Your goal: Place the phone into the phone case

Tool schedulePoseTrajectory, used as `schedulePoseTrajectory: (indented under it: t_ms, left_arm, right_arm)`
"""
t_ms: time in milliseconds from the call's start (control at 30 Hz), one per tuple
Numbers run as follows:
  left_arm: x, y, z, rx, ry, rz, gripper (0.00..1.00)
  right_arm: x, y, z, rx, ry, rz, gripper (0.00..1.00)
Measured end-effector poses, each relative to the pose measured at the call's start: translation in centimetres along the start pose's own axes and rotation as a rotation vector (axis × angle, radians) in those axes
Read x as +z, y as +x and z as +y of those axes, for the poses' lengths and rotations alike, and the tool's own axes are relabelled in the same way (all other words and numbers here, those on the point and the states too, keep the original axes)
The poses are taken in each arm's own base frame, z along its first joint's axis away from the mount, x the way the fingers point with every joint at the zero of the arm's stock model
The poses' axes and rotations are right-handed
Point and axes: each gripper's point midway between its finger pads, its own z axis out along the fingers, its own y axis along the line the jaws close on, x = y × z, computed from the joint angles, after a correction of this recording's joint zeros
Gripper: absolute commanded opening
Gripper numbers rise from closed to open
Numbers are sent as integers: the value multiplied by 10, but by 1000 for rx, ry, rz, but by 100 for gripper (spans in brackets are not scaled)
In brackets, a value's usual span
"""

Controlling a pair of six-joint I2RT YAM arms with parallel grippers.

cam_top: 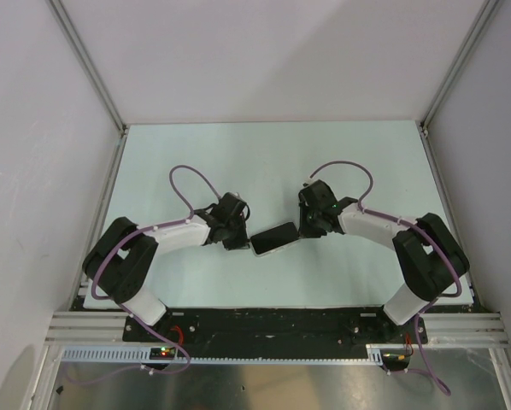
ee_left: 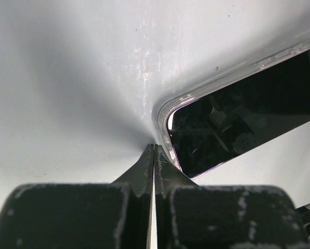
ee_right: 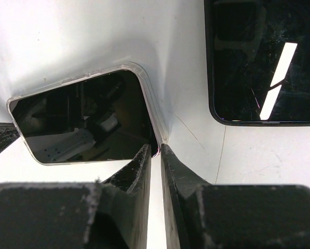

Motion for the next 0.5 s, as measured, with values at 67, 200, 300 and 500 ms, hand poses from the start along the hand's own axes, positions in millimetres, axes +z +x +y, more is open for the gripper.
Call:
schedulePoseTrajectory:
  t_ms: [67,200,300,500]
  left_arm:
    - [0,0,0,0,0,0,0]
    - [0,0,0,0,0,0,0]
    - [0,0,0,0,0,0,0]
    - [0,0,0,1,0,0,0]
  right_arm:
    - [1,1,0,-2,2,3,13]
    - [2,1,0,-7,7,-2,6]
    - [2,0,-1,-12,16,-9,1]
    - [5,1,2,-38,47,-26,0]
